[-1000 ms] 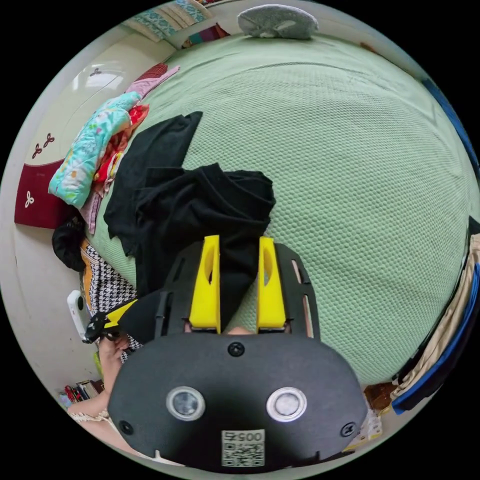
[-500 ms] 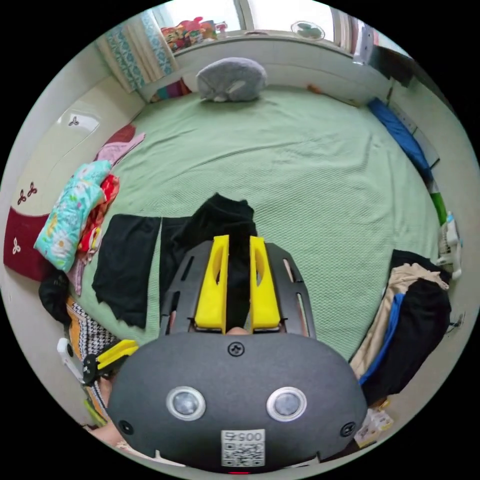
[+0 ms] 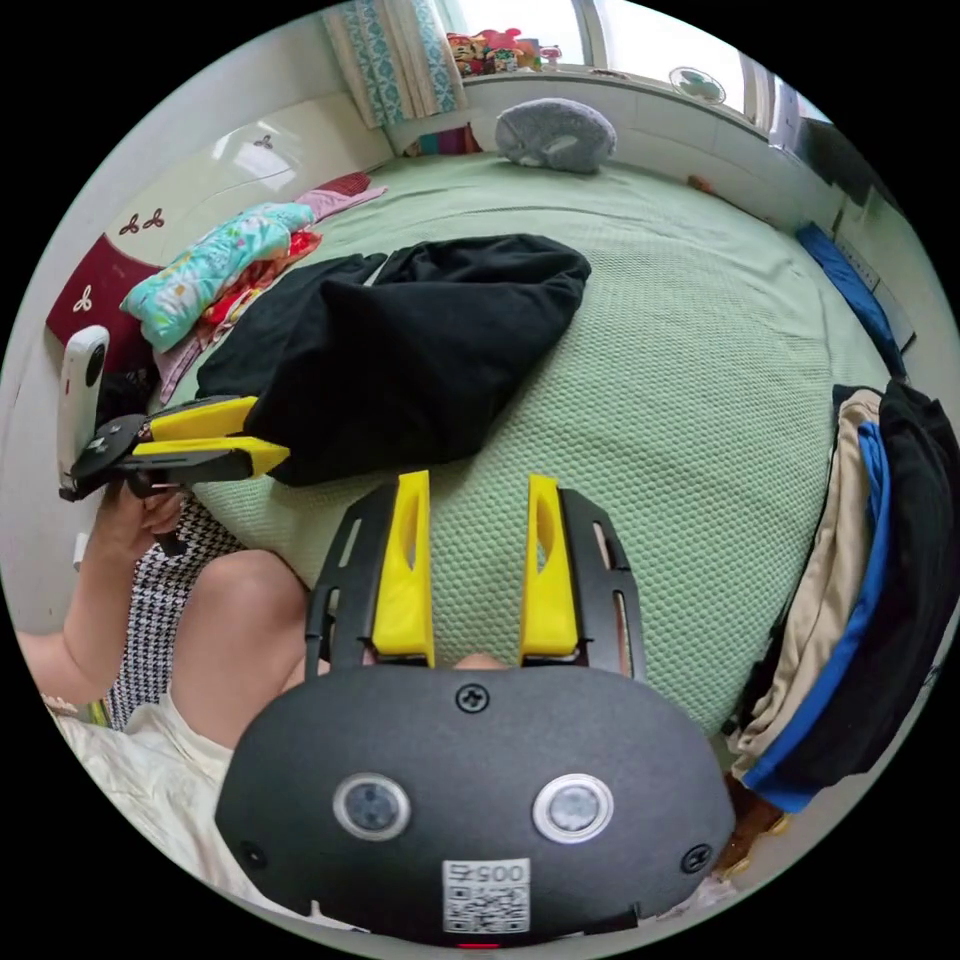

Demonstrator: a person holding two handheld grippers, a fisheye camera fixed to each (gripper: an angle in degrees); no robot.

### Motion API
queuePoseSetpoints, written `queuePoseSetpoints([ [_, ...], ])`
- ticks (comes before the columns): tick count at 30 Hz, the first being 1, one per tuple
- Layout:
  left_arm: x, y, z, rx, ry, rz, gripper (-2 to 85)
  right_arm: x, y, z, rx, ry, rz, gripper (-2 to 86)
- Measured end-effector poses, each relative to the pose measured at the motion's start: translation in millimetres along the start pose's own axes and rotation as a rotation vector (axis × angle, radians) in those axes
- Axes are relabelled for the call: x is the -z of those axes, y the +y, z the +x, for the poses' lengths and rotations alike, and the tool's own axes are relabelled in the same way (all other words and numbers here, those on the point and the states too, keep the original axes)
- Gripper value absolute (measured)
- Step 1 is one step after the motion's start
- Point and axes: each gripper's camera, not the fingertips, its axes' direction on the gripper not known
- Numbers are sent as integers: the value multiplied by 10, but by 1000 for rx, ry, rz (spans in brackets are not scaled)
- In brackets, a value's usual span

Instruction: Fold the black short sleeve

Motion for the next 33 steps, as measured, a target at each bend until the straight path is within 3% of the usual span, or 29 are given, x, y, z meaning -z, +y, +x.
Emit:
queuePoseSetpoints([
  [4, 29, -192, 150, 16, -98, 7, 49, 79, 48, -58, 45, -10, 3, 105],
  [8, 559, -319, 337, 1, -89, 168, 26, 186, 128, -147, 47, 26, 45, 118],
  [16, 898, -669, 968, -139, -168, 230, 12, 226, 154, -325, -209, -13, 119, 161],
  [23, 869, -880, 1341, -171, -161, 245, 8, 92, 79, -105, -518, 172, 140, 158],
  [26, 823, -891, 1332, -158, -156, 247, 8, 158, 135, 153, -569, 239, 112, 144],
  [33, 547, -720, 1185, -138, -105, 197, 9, 741, 787, 771, -600, 157, 245, 126],
])
